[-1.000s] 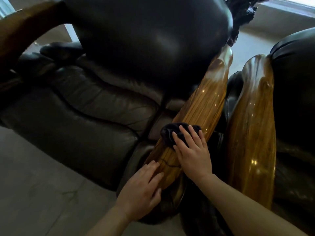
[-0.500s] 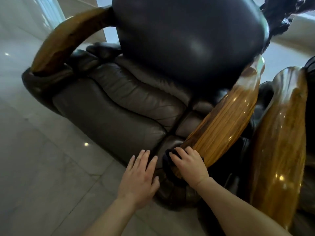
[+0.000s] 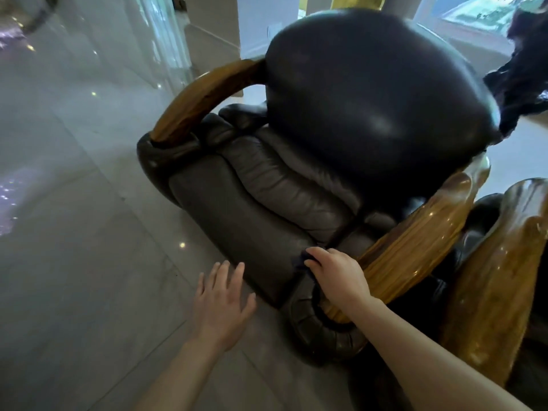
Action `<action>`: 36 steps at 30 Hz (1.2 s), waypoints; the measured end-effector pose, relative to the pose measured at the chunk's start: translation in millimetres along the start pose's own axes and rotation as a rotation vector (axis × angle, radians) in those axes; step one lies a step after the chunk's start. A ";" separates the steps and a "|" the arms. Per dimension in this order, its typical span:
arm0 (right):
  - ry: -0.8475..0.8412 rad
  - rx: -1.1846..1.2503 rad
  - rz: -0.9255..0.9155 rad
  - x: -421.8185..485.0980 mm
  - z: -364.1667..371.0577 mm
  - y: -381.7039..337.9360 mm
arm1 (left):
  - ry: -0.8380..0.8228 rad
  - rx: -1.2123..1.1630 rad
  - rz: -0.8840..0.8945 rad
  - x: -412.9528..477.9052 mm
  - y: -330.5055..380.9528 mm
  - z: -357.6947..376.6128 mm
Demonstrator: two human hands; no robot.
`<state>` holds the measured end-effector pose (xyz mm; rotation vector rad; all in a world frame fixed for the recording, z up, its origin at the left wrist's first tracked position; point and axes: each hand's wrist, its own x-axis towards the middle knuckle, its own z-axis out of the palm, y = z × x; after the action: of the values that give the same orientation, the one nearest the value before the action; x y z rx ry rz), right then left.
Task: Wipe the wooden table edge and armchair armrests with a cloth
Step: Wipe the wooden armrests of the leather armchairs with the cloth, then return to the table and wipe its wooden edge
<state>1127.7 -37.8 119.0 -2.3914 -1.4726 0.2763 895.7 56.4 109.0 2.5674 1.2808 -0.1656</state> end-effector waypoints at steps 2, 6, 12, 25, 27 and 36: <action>-0.011 0.016 -0.003 -1.9 -18.4 -21.5 | 0.020 -0.023 -0.056 -14.5 -2.8 -24.3; -0.029 0.022 -0.057 -10.2 -49.6 -55.9 | 0.084 -0.024 -0.106 -43.6 -5.6 -69.8; -0.064 0.028 -0.119 -19.3 -92.3 -99.8 | 0.048 0.041 -0.146 -89.2 -16.5 -111.1; -0.165 0.027 -0.357 -39.2 -139.2 -184.5 | 0.112 0.076 -0.451 -200.5 -46.0 -154.7; -0.175 0.027 -0.392 -42.5 -143.5 -196.6 | 0.136 0.049 -0.495 -212.6 -49.8 -159.7; -0.245 0.020 -0.520 -63.8 -151.2 -267.1 | 0.138 0.052 -0.652 -273.5 -94.4 -169.8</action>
<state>926.1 -8.2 357.3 -1.9161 -2.1203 0.4612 652.6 -50.4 314.0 2.1316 2.1493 -0.1458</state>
